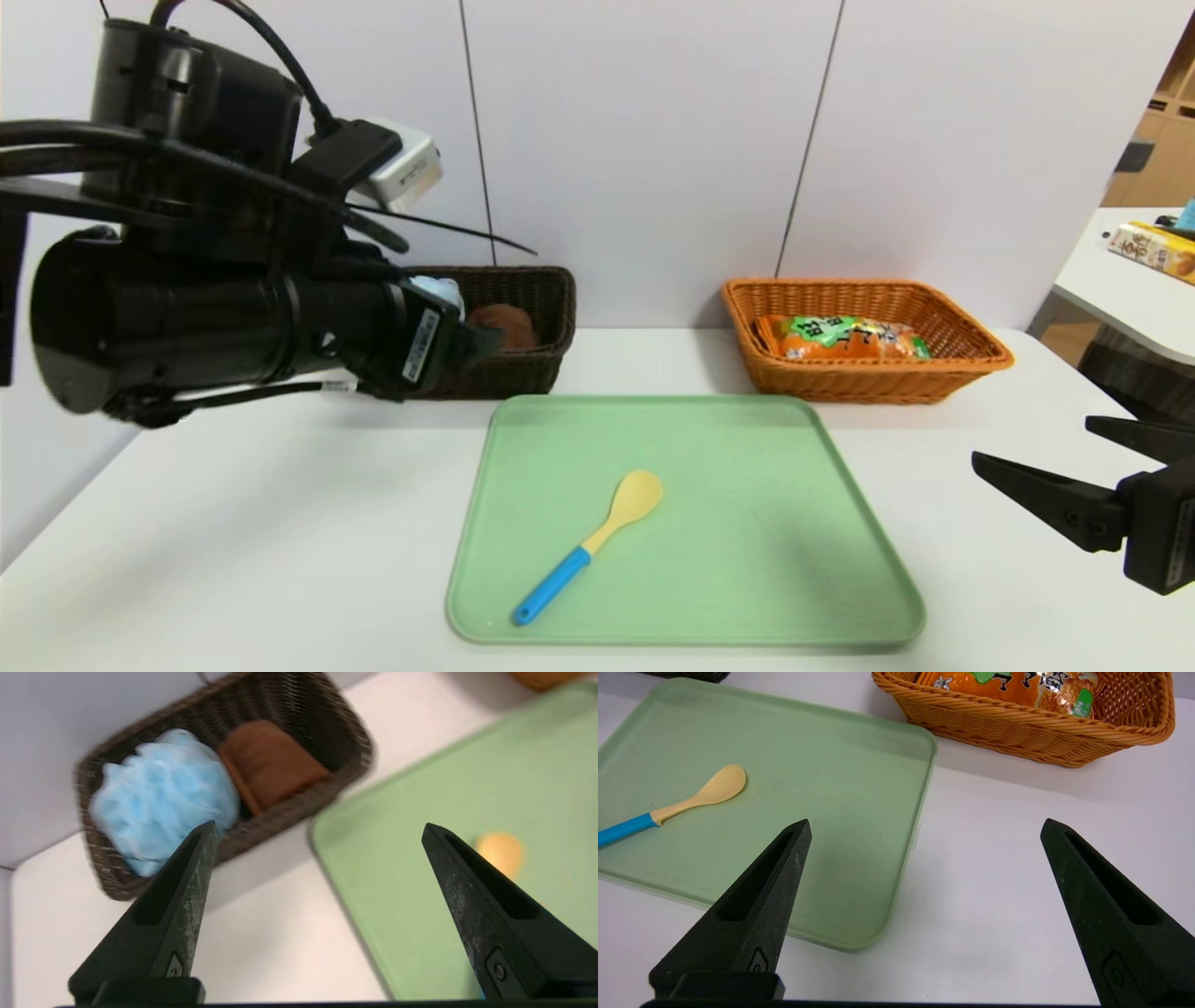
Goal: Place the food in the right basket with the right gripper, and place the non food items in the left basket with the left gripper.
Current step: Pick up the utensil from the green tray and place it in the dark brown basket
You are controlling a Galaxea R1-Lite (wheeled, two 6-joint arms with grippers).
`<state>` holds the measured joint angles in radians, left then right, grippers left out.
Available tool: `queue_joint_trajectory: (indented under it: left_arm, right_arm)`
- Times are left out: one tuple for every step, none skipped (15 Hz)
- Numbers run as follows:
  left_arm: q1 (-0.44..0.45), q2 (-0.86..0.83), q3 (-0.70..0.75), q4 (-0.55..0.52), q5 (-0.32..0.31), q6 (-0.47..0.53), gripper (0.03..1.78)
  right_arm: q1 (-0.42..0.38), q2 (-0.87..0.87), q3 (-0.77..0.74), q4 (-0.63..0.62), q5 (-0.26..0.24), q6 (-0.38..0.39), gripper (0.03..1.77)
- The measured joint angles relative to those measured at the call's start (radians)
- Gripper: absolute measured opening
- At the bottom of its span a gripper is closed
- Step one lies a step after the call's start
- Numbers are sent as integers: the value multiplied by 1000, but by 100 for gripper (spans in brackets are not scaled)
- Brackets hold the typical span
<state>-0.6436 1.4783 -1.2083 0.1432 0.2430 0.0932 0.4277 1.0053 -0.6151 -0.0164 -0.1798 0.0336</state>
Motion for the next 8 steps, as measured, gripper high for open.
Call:
queue_joint_trajectory:
  left_arm:
    - [-52, -28, 23, 39, 3, -28, 158]
    - [-99, -50, 49, 63, 8, -56, 159]
    - [-144, -69, 73, 76, 18, -82, 161]
    - [-183, -82, 92, 87, 29, -99, 162]
    - [-224, -91, 107, 101, 41, -115, 163]
    - [-260, -95, 117, 126, 50, -136, 164]
    - [-288, -91, 122, 157, 55, -170, 165]
    - [-307, -83, 122, 180, 55, -205, 165]
  right_arm:
    - [0, 0, 0, 0, 0, -1, 169]
    - [0, 0, 0, 0, 0, -2, 169]
    - [0, 0, 0, 0, 0, -1, 169]
    - [0, 0, 0, 0, 0, -1, 169]
    - [0, 0, 0, 0, 0, -1, 169]
    - [0, 0, 0, 0, 0, -1, 169]
    - [0, 0, -1, 0, 0, -2, 169]
    - [0, 0, -1, 0, 0, -1, 169]
